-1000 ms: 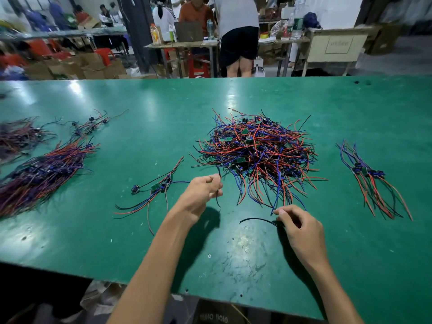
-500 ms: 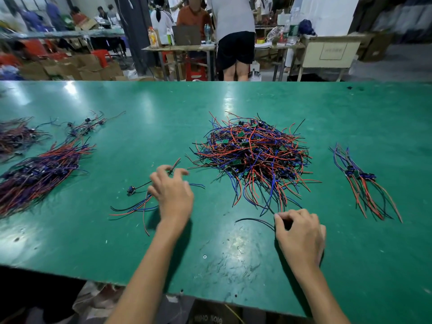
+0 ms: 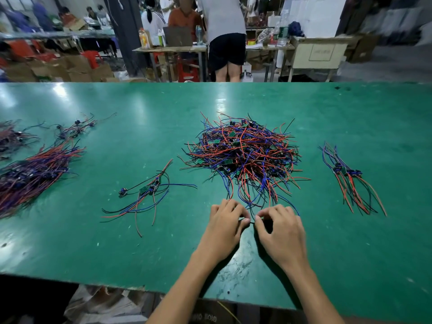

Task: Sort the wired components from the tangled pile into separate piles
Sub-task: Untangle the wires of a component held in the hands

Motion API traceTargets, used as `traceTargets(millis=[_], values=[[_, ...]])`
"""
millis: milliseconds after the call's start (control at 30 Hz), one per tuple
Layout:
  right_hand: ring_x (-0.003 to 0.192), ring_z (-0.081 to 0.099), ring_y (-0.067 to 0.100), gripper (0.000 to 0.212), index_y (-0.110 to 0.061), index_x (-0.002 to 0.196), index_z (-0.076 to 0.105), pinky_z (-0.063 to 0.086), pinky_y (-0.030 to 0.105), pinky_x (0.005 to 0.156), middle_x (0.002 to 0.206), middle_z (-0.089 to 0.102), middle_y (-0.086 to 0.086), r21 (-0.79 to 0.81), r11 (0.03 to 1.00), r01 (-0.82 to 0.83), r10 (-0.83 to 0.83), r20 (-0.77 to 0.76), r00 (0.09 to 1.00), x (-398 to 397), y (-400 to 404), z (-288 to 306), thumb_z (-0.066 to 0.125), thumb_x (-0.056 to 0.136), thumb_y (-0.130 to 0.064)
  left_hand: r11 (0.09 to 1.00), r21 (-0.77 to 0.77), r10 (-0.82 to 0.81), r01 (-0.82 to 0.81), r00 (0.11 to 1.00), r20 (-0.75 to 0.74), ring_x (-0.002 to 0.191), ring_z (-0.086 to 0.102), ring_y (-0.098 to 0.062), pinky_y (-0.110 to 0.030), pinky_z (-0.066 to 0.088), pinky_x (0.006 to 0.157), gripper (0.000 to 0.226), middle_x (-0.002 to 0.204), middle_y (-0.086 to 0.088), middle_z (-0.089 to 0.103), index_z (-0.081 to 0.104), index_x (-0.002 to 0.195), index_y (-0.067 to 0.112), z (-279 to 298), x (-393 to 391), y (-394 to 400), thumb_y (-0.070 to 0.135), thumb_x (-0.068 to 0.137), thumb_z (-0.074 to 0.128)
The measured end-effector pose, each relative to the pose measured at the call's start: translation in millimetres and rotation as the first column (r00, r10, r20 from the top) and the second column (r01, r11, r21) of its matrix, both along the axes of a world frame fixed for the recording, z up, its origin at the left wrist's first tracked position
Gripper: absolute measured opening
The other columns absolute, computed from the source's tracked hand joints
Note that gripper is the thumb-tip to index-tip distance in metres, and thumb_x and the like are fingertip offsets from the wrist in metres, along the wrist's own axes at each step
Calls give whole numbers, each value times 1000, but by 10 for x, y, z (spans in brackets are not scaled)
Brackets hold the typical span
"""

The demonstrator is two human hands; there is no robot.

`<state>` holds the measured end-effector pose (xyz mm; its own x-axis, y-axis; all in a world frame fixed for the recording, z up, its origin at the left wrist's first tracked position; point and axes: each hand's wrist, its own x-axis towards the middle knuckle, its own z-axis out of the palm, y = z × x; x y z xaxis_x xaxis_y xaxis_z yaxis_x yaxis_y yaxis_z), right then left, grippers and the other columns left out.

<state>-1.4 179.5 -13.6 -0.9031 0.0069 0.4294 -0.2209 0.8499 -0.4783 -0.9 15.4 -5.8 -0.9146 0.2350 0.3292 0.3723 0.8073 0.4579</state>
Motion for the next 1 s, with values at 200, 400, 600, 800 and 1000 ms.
traceTargets(millis=[200,400,600,800,1000], values=[[86,58,24,23,-26,98,79,45,39,78,91,64,-4,-37,999,10,-6,90,996,21,8,-12,82,81,-42,1000,1,10,-10,1000,-4,103,47,-17,-32,38,87,13,108,5,56,62,110,22,-19,15,-9,24,103,52],[84,57,25,9,-17,87,73,46,40,76,87,64,-1,-40,999,21,-16,102,995,40,-14,-5,75,90,-25,998,-59,25,-25,1000,-13,106,47,-16,-30,37,89,29,112,5,55,60,130,30,-7,36,-33,32,103,52],[83,57,20,6,-14,87,74,41,30,74,85,65,-2,-130,987,-91,105,110,988,47,50,18,76,89,-18,991,-129,-36,31,999,-38,107,48,-17,-30,37,88,42,120,2,54,49,146,36,-12,36,-41,37,104,49],[77,62,5,11,-18,82,76,49,25,75,82,68,-11,-340,926,-161,198,77,977,72,100,52,81,82,-8,992,-118,-49,42,997,-61,109,48,-17,-31,39,90,48,119,2,54,41,151,37,-41,25,-45,42,104,49],[79,65,2,15,-17,82,78,48,13,73,81,69,-11,-385,898,-212,210,-49,976,101,103,84,83,79,-3,996,-85,-31,28,999,-40,116,47,-18,-26,35,94,53,129,5,51,37,151,30,-29,31,-33,48,103,47]])
